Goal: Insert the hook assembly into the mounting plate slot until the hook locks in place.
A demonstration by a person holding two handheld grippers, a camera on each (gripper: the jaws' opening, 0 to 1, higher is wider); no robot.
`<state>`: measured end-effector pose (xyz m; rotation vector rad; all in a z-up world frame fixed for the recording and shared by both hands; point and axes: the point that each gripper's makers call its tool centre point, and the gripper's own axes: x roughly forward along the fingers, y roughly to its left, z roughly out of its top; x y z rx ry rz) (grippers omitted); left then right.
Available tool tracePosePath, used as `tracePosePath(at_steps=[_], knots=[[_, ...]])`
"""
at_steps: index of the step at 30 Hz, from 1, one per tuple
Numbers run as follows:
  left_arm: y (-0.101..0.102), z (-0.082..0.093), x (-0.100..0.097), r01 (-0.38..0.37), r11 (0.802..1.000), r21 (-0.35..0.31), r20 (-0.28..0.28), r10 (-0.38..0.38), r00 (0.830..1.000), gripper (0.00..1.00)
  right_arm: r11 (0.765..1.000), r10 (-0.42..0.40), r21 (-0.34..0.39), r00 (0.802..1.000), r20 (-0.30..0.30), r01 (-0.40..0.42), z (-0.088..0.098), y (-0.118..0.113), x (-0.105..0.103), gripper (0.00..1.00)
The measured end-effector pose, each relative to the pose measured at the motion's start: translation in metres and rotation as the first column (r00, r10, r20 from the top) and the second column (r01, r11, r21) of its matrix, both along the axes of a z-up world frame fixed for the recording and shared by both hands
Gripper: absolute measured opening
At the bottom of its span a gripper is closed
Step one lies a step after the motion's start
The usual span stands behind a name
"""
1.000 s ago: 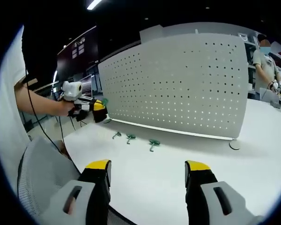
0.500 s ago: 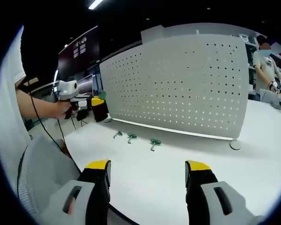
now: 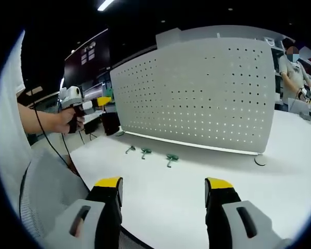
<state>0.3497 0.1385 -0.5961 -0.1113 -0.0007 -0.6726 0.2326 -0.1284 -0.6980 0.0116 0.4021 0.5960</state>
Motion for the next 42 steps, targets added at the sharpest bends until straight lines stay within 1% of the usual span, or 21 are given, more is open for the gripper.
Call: tracePosePath(at_steps=[1, 3, 9, 11, 14, 17, 19, 20, 21, 22, 23, 24, 26, 27, 28, 31, 35, 38, 40, 41, 42], knots=[[-0.002, 0.002, -0.002, 0.000, 1.000, -0.006, 0.007, 0.000, 1.000, 0.02, 1.000, 0.000, 0.001, 1.000, -0.001, 0.000, 0.000, 0.000, 0.000, 0.62], [-0.006, 0.002, -0.004, 0.002, 1.000, 0.004, 0.011, -0.002, 1.000, 0.02, 1.000, 0.000, 0.000, 1.000, 0.001, 0.000, 0.001, 0.000, 0.000, 0.62], [-0.007, -0.005, -0.006, 0.003, 1.000, 0.007, -0.006, -0.003, 1.000, 0.02, 1.000, 0.002, -0.001, 1.000, 0.001, -0.002, 0.000, 0.000, 0.001, 0.62], [-0.008, -0.007, -0.007, 0.008, 1.000, -0.002, -0.018, -0.008, 1.000, 0.02, 1.000, 0.001, 0.002, 1.000, 0.001, -0.001, 0.000, 0.000, 0.001, 0.62], [-0.008, -0.011, -0.007, 0.007, 1.000, 0.008, -0.026, -0.007, 1.000, 0.02, 1.000, 0.003, 0.001, 1.000, 0.004, -0.003, 0.002, 0.001, 0.001, 0.62], [-0.009, -0.011, -0.008, 0.006, 1.000, 0.009, -0.027, -0.006, 1.000, 0.02, 1.000, 0.001, 0.006, 1.000, 0.027, -0.001, 0.008, 0.001, 0.002, 0.62], [-0.009, -0.010, -0.008, 0.006, 1.000, 0.015, -0.026, -0.006, 1.000, 0.02, 1.000, -0.003, 0.011, 0.998, 0.068, 0.003, 0.018, 0.000, 0.005, 0.62], [-0.009, -0.010, -0.008, 0.006, 1.000, 0.018, -0.024, -0.006, 1.000, 0.02, 0.999, -0.003, 0.034, 0.992, 0.123, -0.001, 0.030, 0.001, 0.007, 0.61], [-0.010, -0.010, -0.008, 0.007, 1.000, 0.020, -0.024, -0.006, 1.000, 0.02, 0.999, -0.001, 0.038, 0.990, 0.143, -0.005, 0.035, 0.001, 0.007, 0.61], [-0.009, -0.011, -0.008, 0.007, 1.000, 0.021, -0.025, -0.006, 1.000, 0.02, 0.998, 0.004, 0.068, 0.983, 0.186, -0.017, 0.046, 0.003, 0.007, 0.62], [-0.009, -0.010, -0.007, 0.007, 1.000, 0.018, -0.024, -0.006, 1.000, 0.02, 0.997, 0.006, 0.074, 0.978, 0.209, -0.022, 0.050, 0.003, 0.007, 0.63], [-0.009, -0.010, -0.008, 0.007, 1.000, 0.016, -0.024, -0.007, 1.000, 0.02, 0.995, 0.015, 0.090, 0.962, 0.272, -0.041, 0.065, 0.006, 0.006, 0.63], [-0.010, -0.010, -0.007, 0.008, 1.000, 0.021, -0.024, -0.007, 1.000, 0.02, 0.992, 0.022, 0.109, 0.950, 0.312, -0.059, 0.074, 0.008, 0.005, 0.62], [-0.010, -0.010, -0.007, 0.008, 1.000, 0.024, -0.024, -0.007, 1.000, 0.02, 0.989, 0.022, 0.132, 0.948, 0.317, -0.067, 0.080, 0.010, 0.005, 0.62], [-0.010, -0.010, -0.007, 0.008, 1.000, 0.023, -0.024, -0.007, 1.000, 0.02, 0.991, 0.018, 0.119, 0.951, 0.307, -0.057, 0.078, 0.009, 0.007, 0.62], [-0.011, -0.010, -0.007, 0.008, 1.000, 0.026, -0.023, -0.007, 1.000, 0.02, 0.992, 0.027, 0.109, 0.955, 0.295, -0.062, 0.074, 0.011, 0.009, 0.63], [-0.014, -0.012, -0.008, 0.015, 0.999, 0.048, -0.022, -0.014, 1.000, 0.02, 0.992, 0.054, 0.094, 0.955, 0.291, -0.085, 0.074, 0.015, 0.008, 0.61], [-0.016, -0.011, -0.008, 0.016, 0.999, 0.046, -0.021, -0.015, 1.000, 0.02, 0.991, 0.072, 0.084, 0.956, 0.283, -0.100, 0.074, 0.020, 0.011, 0.58], [-0.017, -0.011, -0.009, 0.019, 0.999, 0.046, -0.022, -0.018, 1.000, 0.02, 0.991, 0.079, 0.079, 0.956, 0.283, -0.105, 0.074, 0.023, 0.012, 0.57], [-0.018, -0.011, -0.009, 0.025, 0.998, 0.050, -0.021, -0.024, 0.999, 0.02, 0.990, 0.095, 0.075, 0.956, 0.276, -0.120, 0.074, 0.026, 0.012, 0.56], [-0.019, -0.012, -0.009, 0.024, 0.997, 0.072, -0.018, -0.023, 1.000, 0.02, 0.989, 0.106, 0.072, 0.957, 0.271, -0.130, 0.074, 0.028, 0.012, 0.53]])
